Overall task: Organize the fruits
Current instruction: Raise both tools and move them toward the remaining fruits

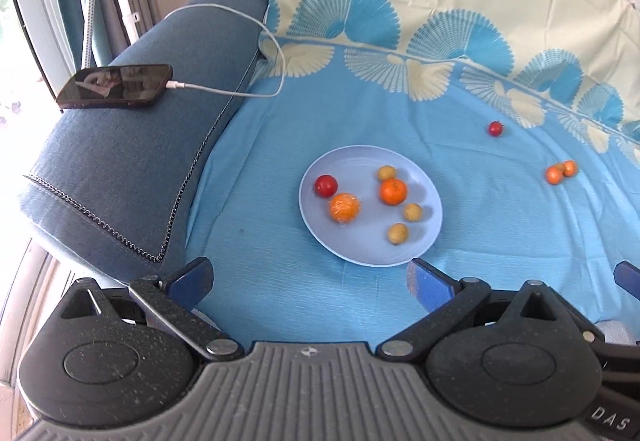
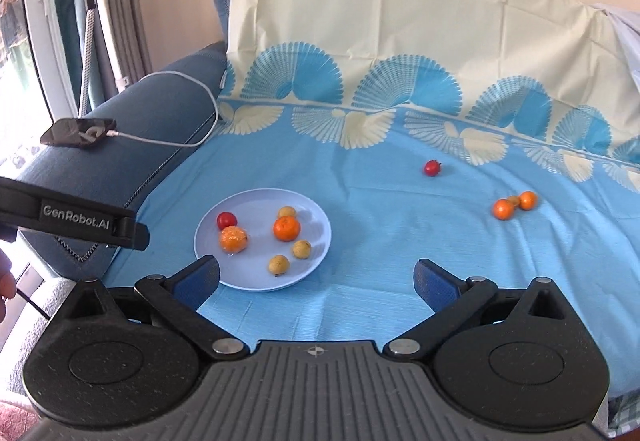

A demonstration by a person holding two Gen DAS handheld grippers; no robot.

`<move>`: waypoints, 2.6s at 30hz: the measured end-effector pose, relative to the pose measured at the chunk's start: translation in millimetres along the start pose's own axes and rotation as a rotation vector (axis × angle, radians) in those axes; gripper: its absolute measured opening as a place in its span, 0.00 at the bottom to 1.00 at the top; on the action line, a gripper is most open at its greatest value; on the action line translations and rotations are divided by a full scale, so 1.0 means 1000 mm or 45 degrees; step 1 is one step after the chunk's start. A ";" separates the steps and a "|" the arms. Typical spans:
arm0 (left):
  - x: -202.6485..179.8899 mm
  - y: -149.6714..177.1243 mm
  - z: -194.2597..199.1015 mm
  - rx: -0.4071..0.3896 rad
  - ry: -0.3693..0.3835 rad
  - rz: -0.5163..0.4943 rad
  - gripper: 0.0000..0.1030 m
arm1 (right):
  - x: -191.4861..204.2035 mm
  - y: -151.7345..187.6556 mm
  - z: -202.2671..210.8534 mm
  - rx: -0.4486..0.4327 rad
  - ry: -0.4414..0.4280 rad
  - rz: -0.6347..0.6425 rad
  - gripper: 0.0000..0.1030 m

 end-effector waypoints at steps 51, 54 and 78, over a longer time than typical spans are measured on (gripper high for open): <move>-0.001 0.007 0.016 -0.024 0.062 0.011 1.00 | 0.010 0.004 0.029 -0.102 0.025 0.083 0.99; 0.000 0.005 0.016 -0.034 0.060 0.015 1.00 | 0.010 0.004 0.026 -0.094 0.026 0.080 0.99; -0.008 -0.035 0.024 -0.113 0.076 0.039 1.00 | -0.021 -0.015 0.014 -0.138 0.024 -0.080 0.99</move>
Point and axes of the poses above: each gripper's, at about its wrist camera, not at the fingertips, and z roughly against the way its jaws point, x to its left, y to its underside, the point moved 6 cm from there along -z, roughly the way its jaws point, and after that the axes turned 8 degrees about x, right-handed, at the moved point
